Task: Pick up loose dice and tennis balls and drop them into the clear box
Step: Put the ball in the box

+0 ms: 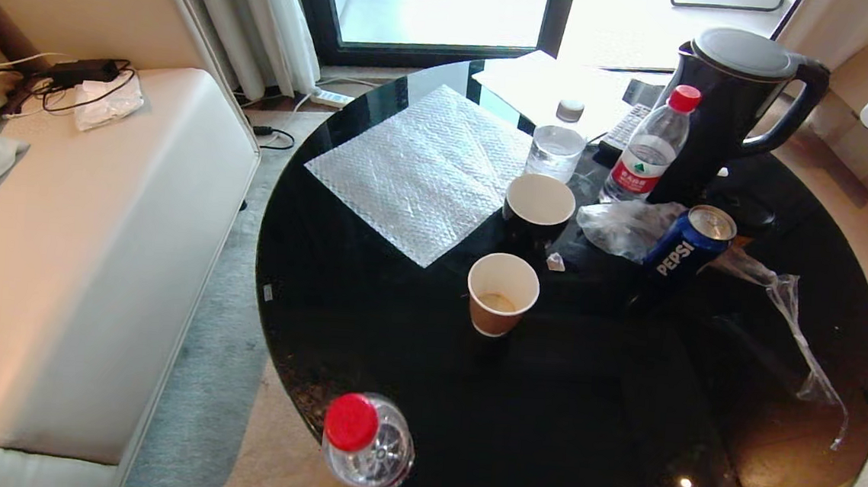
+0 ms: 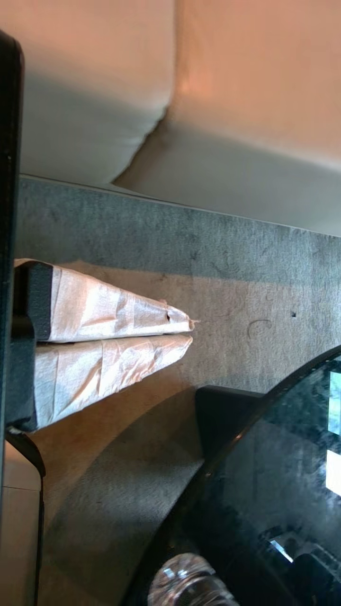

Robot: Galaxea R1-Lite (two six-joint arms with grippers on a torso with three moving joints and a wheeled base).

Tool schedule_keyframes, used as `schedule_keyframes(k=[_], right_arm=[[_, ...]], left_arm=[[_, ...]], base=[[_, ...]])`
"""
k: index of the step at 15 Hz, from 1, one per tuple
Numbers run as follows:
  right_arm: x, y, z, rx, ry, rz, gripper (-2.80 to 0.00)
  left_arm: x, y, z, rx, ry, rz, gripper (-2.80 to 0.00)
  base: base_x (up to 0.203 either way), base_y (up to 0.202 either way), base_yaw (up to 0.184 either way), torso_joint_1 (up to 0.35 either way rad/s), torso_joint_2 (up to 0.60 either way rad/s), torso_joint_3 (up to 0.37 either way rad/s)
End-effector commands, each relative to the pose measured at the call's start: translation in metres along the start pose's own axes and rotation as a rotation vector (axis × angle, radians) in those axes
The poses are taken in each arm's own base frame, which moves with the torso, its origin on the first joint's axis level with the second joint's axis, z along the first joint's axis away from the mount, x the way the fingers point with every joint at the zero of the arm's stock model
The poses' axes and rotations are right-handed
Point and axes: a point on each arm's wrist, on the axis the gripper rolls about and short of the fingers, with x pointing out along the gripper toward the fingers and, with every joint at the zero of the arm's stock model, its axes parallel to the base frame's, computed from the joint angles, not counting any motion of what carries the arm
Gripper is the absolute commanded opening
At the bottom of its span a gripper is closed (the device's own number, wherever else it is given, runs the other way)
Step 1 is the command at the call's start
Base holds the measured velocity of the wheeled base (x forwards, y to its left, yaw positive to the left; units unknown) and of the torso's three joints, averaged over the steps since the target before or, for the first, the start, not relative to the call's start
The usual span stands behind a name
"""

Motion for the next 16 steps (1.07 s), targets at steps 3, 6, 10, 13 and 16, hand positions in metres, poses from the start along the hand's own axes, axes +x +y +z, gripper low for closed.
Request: schedule_keyframes(k=[3, 6, 10, 13, 16], right_arm=[[0.0003, 0.0, -0.0008, 0.002, 0.003, 0.0, -2.8], [0.0003, 0.0, -0.0008, 0.003, 0.003, -0.002, -2.8], [0.0003, 0.0, -0.0009, 0.002, 0.004, -0.002, -2.8], [0.0003, -0.0001, -0.0008, 0.008, 0.003, -0.004, -2.8], [0.0003, 0.0, -0.0011, 0.003, 0.006, -0.001, -2.8]], left_arm=[[0.0001, 0.0, -0.0004, -0.002, 0.002, 0.0, -2.8], [0.0002, 0.0, -0.0004, -0.002, 0.003, 0.0, -2.8], [0.0001, 0.0, -0.0004, -0.002, 0.002, 0.0, -2.8], [0.0001, 0.0, -0.0004, -0.002, 0.002, 0.0, -2.8], [0.0002, 0.0, -0.0004, -0.002, 0.003, 0.0, -2.8]], base=[[-0.183, 0.0, 0.0, 0.003, 0.0, 0.006], [-0.186, 0.0, 0.0, 0.003, 0.0, 0.002], [-0.19, 0.0, -0.002, 0.003, 0.0, 0.006], [-0.183, 0.0, -0.001, 0.003, 0.0, 0.006], [-0.186, 0.0, -0.001, 0.002, 0.0, 0.002]])
